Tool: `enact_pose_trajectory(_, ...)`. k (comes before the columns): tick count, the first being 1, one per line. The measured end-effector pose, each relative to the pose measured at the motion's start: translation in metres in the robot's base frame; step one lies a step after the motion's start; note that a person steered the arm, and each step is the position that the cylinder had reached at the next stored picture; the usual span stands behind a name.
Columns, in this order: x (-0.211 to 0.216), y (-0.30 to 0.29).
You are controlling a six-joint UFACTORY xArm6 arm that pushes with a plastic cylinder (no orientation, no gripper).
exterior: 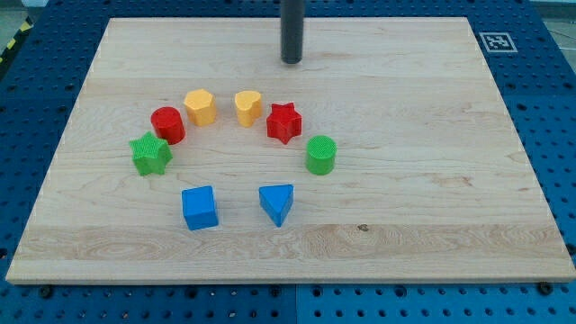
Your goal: Place the red circle to the bottom of the yellow hexagon
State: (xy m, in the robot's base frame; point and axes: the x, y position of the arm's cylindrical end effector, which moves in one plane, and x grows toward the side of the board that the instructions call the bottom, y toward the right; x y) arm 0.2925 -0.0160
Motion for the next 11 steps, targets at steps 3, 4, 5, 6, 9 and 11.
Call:
enact_pose_trajectory(3, 0.027, -0.133)
enact_pose_trajectory(4, 0.048, -0.168)
enact_pose_trajectory(5, 0.082, -0.172)
enact_pose_trajectory(6, 0.112, -0.172)
enact_pose_trajectory(9, 0.148, -0.153)
enact_pose_trajectory(11, 0.148, -0.123)
